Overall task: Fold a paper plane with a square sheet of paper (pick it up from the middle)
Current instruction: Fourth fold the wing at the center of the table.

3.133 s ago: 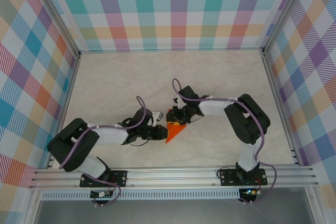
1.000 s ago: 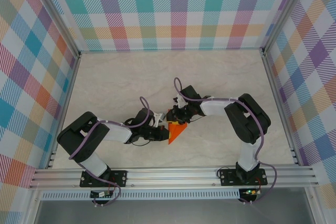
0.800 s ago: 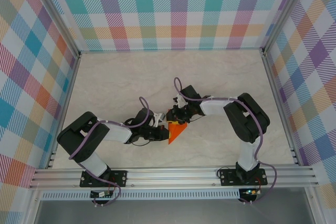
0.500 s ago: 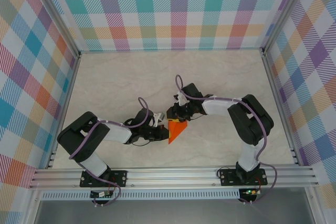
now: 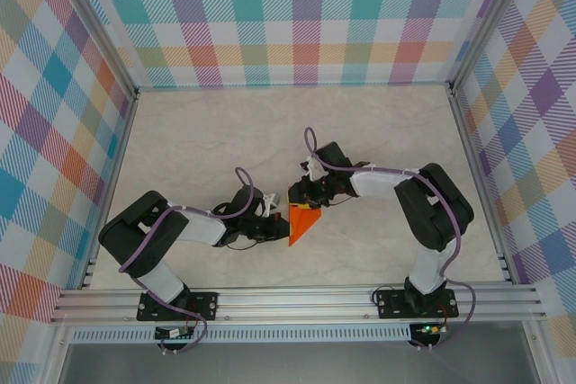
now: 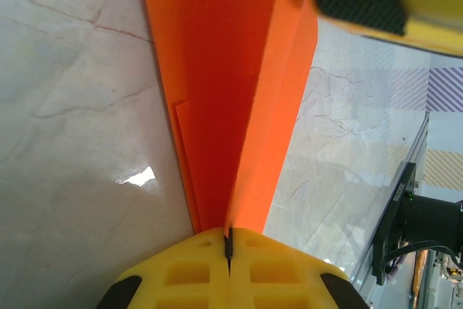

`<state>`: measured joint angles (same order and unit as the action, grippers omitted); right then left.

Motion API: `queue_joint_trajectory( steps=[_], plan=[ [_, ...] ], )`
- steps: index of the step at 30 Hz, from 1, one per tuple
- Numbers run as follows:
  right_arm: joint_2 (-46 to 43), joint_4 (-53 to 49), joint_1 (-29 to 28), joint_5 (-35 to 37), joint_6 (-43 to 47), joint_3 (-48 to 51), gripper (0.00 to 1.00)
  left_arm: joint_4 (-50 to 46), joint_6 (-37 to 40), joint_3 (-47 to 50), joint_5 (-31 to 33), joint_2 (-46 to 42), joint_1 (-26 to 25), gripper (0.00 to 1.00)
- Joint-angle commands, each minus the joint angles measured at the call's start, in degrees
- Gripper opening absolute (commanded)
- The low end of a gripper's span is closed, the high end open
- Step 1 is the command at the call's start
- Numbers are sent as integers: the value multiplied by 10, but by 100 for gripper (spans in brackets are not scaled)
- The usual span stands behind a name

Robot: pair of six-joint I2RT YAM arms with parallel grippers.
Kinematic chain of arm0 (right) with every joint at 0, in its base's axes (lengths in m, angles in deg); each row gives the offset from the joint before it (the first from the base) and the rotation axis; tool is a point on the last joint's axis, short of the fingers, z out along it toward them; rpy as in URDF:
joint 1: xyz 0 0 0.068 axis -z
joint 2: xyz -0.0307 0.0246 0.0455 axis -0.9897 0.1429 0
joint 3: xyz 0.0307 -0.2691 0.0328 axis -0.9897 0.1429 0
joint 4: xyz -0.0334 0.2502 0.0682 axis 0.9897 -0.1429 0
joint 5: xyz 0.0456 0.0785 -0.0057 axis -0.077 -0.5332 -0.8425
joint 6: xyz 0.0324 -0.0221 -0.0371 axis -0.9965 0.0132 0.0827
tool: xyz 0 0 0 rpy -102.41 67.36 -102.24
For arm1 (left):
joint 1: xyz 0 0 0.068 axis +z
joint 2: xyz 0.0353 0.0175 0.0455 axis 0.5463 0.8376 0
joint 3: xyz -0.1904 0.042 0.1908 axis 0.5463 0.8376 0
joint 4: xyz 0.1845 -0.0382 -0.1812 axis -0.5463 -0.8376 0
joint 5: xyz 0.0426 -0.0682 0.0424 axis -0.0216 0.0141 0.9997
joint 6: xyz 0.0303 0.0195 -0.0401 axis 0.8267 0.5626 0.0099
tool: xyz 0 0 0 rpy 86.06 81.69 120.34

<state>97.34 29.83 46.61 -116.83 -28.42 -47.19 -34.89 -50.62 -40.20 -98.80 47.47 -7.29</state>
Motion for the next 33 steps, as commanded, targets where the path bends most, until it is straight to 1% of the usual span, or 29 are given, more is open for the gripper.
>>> queue_joint_trajectory(
  steps=[1,6,10,16,20,22,27,33],
  plan=[
    [21,18,1,-30,2,-4,30,-55,3,7,35,50,-6,0],
    [43,6,1,-16,6,-15,30,-62,4,7,37,53,-6,0],
    [56,-14,2,11,16,-20,29,-71,7,5,35,51,-6,0],
    [59,-23,2,41,14,-13,28,-87,14,0,35,50,-6,0],
    [59,-26,3,54,11,-8,28,-89,14,1,35,51,-6,0],
    [66,-22,3,46,11,-7,28,-89,13,1,32,51,-6,0],
    [91,-22,3,48,12,-3,28,-88,12,-1,18,48,-6,3],
    [89,-5,3,50,8,25,28,-82,15,-3,-14,34,-6,9]
  ],
)
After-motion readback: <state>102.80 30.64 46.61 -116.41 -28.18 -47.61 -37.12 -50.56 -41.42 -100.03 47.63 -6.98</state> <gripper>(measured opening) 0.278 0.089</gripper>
